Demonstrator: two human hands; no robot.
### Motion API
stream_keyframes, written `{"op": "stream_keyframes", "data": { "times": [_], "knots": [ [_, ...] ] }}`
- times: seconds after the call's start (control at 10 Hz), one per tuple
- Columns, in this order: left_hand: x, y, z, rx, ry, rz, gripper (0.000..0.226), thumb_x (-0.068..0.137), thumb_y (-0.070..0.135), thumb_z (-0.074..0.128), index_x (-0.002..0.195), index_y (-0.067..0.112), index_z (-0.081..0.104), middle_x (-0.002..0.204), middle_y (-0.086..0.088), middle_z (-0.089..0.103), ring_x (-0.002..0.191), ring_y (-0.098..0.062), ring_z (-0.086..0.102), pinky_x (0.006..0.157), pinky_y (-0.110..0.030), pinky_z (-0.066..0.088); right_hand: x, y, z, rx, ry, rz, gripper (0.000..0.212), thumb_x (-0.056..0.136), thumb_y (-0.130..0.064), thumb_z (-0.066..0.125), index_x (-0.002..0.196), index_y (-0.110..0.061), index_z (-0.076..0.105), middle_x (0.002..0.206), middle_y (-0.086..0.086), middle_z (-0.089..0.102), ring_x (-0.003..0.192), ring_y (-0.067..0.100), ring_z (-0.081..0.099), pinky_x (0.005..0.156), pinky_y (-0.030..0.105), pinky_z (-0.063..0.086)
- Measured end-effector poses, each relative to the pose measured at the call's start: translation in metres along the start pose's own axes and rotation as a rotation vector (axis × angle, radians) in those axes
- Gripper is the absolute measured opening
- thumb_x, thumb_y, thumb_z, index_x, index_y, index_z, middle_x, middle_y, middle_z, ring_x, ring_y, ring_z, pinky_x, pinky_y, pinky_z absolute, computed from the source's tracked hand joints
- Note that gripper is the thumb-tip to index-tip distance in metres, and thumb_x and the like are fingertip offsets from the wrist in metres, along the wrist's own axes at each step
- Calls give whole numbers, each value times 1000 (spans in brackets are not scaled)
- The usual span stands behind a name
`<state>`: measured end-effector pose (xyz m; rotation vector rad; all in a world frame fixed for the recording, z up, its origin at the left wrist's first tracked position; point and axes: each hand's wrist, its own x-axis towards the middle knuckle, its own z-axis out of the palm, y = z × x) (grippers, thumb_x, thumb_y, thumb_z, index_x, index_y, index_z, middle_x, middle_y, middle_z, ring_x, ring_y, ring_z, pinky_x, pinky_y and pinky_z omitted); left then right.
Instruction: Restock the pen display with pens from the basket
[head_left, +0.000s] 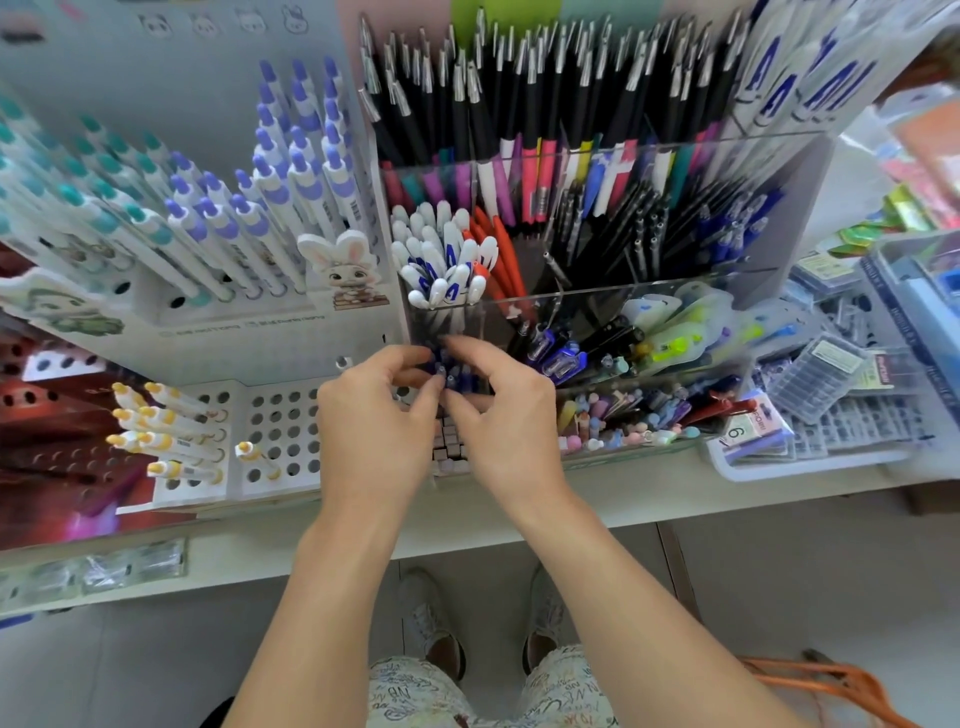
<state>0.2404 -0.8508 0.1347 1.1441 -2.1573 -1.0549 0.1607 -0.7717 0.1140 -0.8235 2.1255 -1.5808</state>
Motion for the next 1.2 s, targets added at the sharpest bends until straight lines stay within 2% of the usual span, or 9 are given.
{"op": "stream_keyframes", "data": {
  "times": [0.1, 0.2, 0.4, 0.5, 0.6, 0.7, 1.0, 1.1, 1.2],
  "knots": [
    [-2, 5, -1, 53, 0, 8, 23, 85, 16, 77, 107, 21, 71, 82, 14, 70, 67, -6, 67, 70, -24, 55, 4, 7, -3, -46, 28, -44, 45, 84, 8, 69, 124, -12, 70, 112, -2, 71, 102, 8, 69, 86, 29, 60],
    [-3, 11, -1, 123, -3, 18, 29, 85, 16, 77, 111, 23, 66, 76, 18, 65, 64, -9, 63, 68, -29, 51, 4, 16, -5, -147, 84, -44, 39, 82, 1, 77, 118, -14, 72, 107, -1, 71, 96, 12, 68, 83, 32, 59],
    [-1, 19, 1, 187, -48, 49, 30, 87, 18, 74, 115, 24, 65, 72, 15, 63, 64, -11, 62, 68, -27, 46, 6, 9, 0, -100, 31, -62, 40, 78, 11, 66, 108, -12, 78, 97, 0, 77, 88, 6, 70, 83, 21, 56],
    [0, 13, 3, 184, 14, 103, 14, 88, 14, 71, 101, 20, 71, 77, 10, 67, 65, -14, 60, 69, -31, 48, 10, 12, -3, -87, -8, -64, 36, 81, 9, 65, 108, -11, 77, 100, 2, 77, 92, 8, 72, 86, 31, 59],
    [-2, 8, 6, 215, 61, 163, 11, 87, 9, 72, 94, 17, 74, 87, 3, 70, 71, -15, 58, 71, -32, 46, 11, 19, -5, -262, -7, -156, 23, 84, -3, 70, 104, -12, 78, 96, 4, 74, 89, 17, 69, 81, 37, 56],
    [-3, 6, 7, 174, 67, 183, 15, 87, 7, 72, 99, 14, 74, 91, 2, 71, 74, -16, 65, 74, -33, 52, 14, 20, -4, -208, 18, -75, 19, 85, -6, 73, 102, -11, 76, 89, 1, 74, 82, 14, 70, 78, 37, 57],
    [-6, 11, 18, 112, -35, 210, 26, 89, 9, 69, 115, 13, 69, 104, 0, 67, 88, -14, 66, 80, -34, 59, 2, 13, -26, 119, -57, 156, 39, 89, 8, 65, 124, -9, 67, 114, 0, 74, 106, 7, 70, 96, 30, 57],
    [-7, 17, 10, 17, -11, 160, 21, 89, 12, 71, 109, 18, 70, 98, 6, 68, 81, -3, 64, 70, -12, 52, -2, 6, -42, 172, -66, 200, 37, 91, 0, 69, 126, -13, 67, 117, -3, 72, 107, 7, 70, 93, 31, 58],
    [-5, 29, -6, -199, 12, 133, 19, 89, 10, 73, 102, 24, 71, 89, 12, 71, 80, -3, 67, 69, -10, 50, -1, -8, -66, 203, -11, 240, 28, 91, -7, 72, 118, -14, 71, 106, -1, 75, 94, 11, 73, 82, 36, 62]
  ]
}}
